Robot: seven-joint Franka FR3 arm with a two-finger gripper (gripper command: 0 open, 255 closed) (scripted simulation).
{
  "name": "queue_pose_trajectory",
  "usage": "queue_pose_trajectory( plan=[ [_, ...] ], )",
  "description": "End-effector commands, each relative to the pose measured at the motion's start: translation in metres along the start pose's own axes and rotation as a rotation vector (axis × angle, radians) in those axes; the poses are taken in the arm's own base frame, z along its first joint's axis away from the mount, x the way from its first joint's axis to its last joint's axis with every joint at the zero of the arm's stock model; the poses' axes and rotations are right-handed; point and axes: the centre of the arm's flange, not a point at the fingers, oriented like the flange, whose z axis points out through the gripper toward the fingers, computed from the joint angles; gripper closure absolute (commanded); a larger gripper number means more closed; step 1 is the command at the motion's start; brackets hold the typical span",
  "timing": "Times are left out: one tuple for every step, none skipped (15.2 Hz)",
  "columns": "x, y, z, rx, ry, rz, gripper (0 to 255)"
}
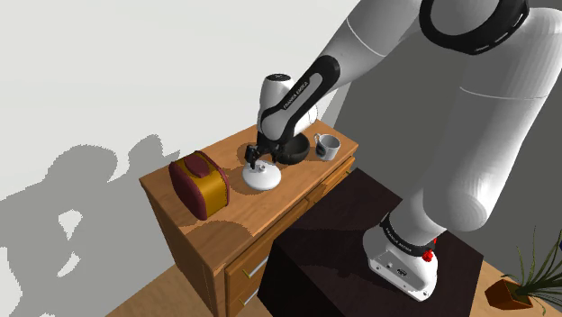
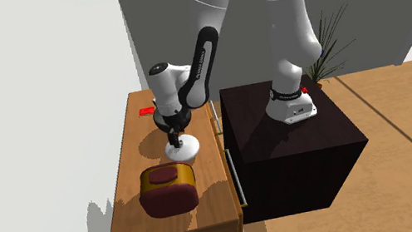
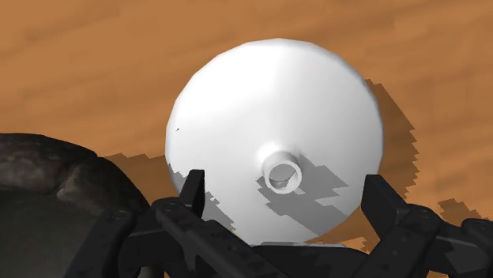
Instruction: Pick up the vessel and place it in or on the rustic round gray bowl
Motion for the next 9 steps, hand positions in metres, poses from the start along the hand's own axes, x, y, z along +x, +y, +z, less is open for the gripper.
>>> queue_pose_trajectory(
  plan=[
    [-0.0003, 0.0000, 0.0066, 0.000, 0.000, 0.000, 0],
    [-0.0003, 0.0000, 0.0066, 0.000, 0.000, 0.000, 0],
    [-0.0002, 0.0000, 0.0066, 0.000, 0.000, 0.000, 0],
    [-0.0002, 0.0000, 0.0066, 0.000, 0.000, 0.000, 0],
    [-0.0002, 0.0000, 0.0066, 0.000, 0.000, 0.000, 0],
    [-0.0002, 0.0000, 0.0066, 0.000, 0.000, 0.000, 0],
    [-0.0002, 0.0000, 0.0066, 0.000, 0.000, 0.000, 0],
    [-0.0002, 0.0000, 0.0066, 0.000, 0.000, 0.000, 0],
    [-0.0002, 0.0000, 0.0066, 0.000, 0.000, 0.000, 255]
  ],
)
